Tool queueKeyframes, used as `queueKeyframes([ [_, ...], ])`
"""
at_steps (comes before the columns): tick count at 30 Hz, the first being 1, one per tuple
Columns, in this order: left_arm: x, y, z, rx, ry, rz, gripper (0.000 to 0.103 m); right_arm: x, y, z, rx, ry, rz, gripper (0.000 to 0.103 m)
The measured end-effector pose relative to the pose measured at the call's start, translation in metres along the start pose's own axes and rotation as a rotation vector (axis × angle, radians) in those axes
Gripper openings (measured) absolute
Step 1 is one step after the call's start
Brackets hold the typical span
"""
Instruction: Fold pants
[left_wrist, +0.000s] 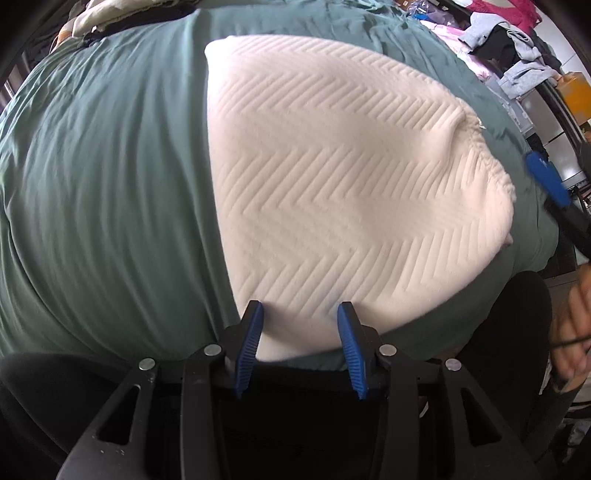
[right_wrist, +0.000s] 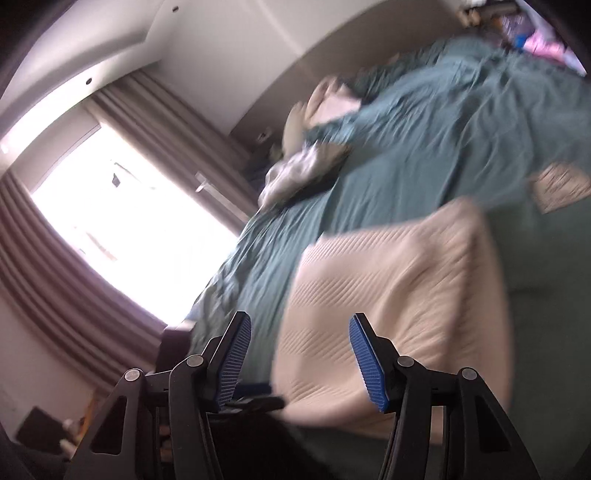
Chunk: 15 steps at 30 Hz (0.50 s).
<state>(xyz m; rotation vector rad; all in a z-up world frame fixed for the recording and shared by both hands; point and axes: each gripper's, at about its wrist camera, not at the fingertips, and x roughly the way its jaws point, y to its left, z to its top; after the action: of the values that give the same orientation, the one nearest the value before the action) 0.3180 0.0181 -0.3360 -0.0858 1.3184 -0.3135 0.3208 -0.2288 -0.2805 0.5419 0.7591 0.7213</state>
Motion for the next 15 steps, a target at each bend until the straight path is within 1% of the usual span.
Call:
queueKeyframes([
  [1, 0.001, 0.000, -0.001, 0.000, 0.007, 0.002, 0.039, 0.008, -0.002, -0.005, 0.015, 0.033, 0.011, 0.103],
  [2, 0.001, 0.000, -0.003, -0.001, 0.011, 0.001, 0.039, 0.018, -0.007, -0.011, 0.026, 0.083, -0.022, 0.103],
  [4, -0.006, 0.003, -0.005, -0.008, 0.010, -0.022, 0.039, 0.025, -0.020, -0.016, 0.040, 0.146, -0.150, 0.103],
  [5, -0.012, 0.007, -0.008, -0.011, 0.009, -0.033, 0.039, 0.024, -0.031, -0.018, 0.065, 0.179, -0.198, 0.103],
  [6, -0.018, 0.010, -0.007, -0.016, 0.003, -0.040, 0.039, 0.022, -0.038, -0.019, 0.091, 0.194, -0.197, 0.103],
  [8, -0.031, 0.014, -0.001, -0.016, -0.018, -0.032, 0.039, 0.013, -0.052, -0.021, 0.153, 0.215, -0.157, 0.103],
  [10, -0.042, 0.020, 0.007, -0.015, -0.042, -0.041, 0.039, 0.003, -0.056, -0.021, 0.165, 0.217, -0.152, 0.103],
  [13, -0.057, 0.031, 0.029, -0.015, -0.090, -0.063, 0.039, -0.010, -0.042, -0.007, 0.118, 0.200, -0.167, 0.103],
  [15, -0.060, 0.028, 0.048, 0.031, -0.122, -0.084, 0.039, -0.017, -0.026, 0.006, 0.061, 0.178, -0.183, 0.103],
])
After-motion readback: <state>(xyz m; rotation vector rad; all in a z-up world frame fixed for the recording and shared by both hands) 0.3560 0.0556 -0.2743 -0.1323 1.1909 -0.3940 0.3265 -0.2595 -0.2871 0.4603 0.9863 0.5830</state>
